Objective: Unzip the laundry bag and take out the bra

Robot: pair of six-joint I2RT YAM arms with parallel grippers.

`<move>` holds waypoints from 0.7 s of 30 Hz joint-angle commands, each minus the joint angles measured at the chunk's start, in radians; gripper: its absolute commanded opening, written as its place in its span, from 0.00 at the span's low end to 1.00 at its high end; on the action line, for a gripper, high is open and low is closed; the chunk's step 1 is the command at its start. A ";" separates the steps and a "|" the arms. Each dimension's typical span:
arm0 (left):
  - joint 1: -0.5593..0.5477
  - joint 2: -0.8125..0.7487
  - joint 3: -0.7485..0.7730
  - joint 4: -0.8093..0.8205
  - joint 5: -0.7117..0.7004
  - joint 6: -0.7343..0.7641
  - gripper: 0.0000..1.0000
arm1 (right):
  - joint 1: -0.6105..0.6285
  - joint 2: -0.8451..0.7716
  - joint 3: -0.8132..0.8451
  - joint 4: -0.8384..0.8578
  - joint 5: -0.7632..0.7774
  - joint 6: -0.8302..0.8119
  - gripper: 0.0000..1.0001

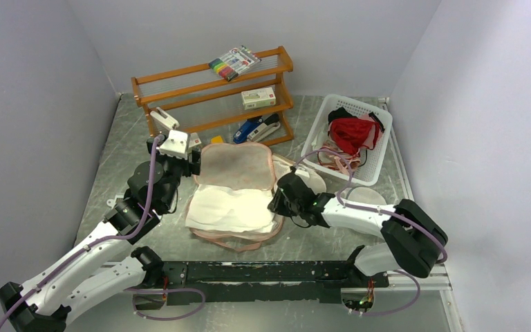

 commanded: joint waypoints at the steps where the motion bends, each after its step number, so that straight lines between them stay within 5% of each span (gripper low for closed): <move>1: 0.009 -0.003 0.032 0.005 0.009 -0.010 0.83 | -0.008 0.032 -0.009 -0.018 -0.061 0.003 0.22; 7: 0.009 -0.003 0.033 0.006 0.005 -0.007 0.83 | -0.007 -0.037 -0.012 -0.030 -0.041 -0.025 0.00; 12: 0.010 -0.001 0.028 0.011 0.008 -0.008 0.83 | -0.006 -0.124 -0.021 0.003 -0.074 -0.121 0.00; 21: 0.010 0.018 0.035 0.004 0.015 -0.011 0.82 | -0.007 -0.269 -0.013 0.200 -0.361 -0.380 0.00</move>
